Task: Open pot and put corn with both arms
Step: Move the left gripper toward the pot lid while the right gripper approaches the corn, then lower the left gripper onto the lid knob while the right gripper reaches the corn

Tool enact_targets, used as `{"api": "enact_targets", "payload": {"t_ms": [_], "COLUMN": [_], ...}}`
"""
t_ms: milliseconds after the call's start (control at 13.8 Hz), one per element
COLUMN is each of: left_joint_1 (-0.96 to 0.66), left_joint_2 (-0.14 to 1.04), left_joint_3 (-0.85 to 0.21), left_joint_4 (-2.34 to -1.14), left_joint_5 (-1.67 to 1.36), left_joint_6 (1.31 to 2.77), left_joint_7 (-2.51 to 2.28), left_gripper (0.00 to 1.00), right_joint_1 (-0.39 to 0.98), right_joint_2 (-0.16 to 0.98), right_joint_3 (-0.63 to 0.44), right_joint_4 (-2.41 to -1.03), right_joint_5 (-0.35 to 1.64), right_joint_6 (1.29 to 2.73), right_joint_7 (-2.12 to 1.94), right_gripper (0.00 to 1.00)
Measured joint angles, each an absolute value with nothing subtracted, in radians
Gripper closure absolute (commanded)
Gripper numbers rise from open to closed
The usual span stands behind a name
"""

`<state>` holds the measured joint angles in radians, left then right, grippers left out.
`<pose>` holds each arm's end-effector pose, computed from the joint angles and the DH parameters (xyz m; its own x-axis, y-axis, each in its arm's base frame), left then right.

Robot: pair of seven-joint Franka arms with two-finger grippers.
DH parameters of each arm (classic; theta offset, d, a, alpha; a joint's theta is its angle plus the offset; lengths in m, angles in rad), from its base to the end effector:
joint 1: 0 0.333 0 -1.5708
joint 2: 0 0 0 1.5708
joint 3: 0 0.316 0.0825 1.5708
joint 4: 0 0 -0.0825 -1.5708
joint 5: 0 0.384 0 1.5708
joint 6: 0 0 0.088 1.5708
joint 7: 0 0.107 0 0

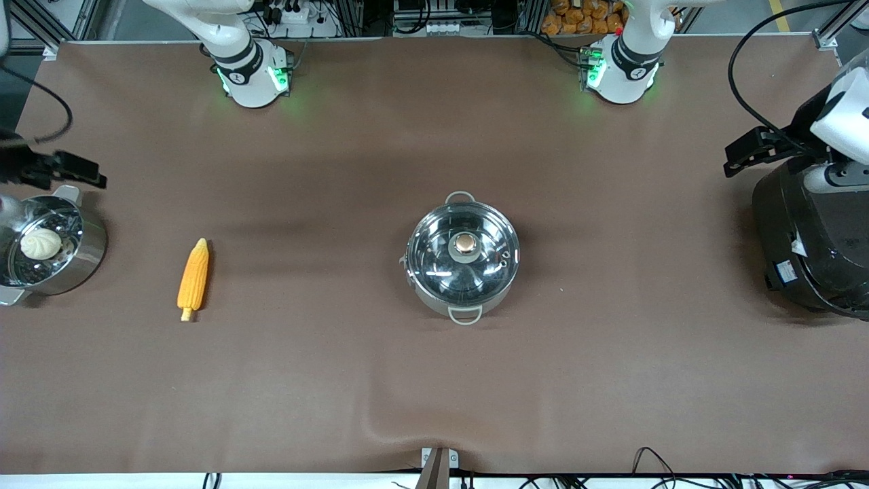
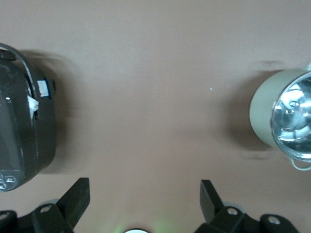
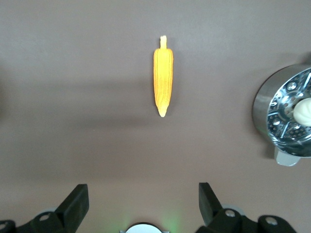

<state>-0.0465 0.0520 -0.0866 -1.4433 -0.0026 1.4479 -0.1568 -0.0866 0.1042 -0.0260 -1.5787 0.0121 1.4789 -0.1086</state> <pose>0.5535 -0.0729 0.6446 0.9986 0.0234 -0.0477 0.0234 -0.9997 -0.0004 0.5669 -0.0620 0.5551 0.9797 -0.0010 -0.2003 -0.0074 -0.9995 -0.0312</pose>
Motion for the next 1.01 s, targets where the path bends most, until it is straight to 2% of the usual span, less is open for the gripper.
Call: {"api": "enact_targets", "payload": {"t_ms": [217,578,794,1011], "left_joint_1": [-0.055,-0.084,-0.196,-0.295], "left_joint_2": [0.069,0.198,0.299,0.386], "left_joint_3": [-0.144,-0.335,-0.351,-0.351], "left_joint_4": [-1.451,-1.469,-1.471,-1.470], "left_joint_5": [-0.021,-0.023,-0.012,0.046], "left_joint_6": [1.477,1.631,1.721,1.809], "left_joint_7": [-0.168,-0.429,-0.609,-0.771], "left_gripper": [0.00,0.00,0.00,0.00], "right_joint_1": [-0.094,-0.096,-0.113,-0.130], "right_joint_2": [0.194,0.240,0.309,0.392], "right_joint_3": [-0.031,-0.033,-0.035,-0.037], "right_joint_4": [-1.606,-1.780,-1.844,-1.853], "right_joint_5": [0.012,0.012,0.012,0.012], "right_joint_6": [1.561,1.804,1.952,2.040], "right_joint_7": [-0.112,-0.119,-0.173,-0.189], "right_gripper": [0.00,0.00,0.00,0.00]}}
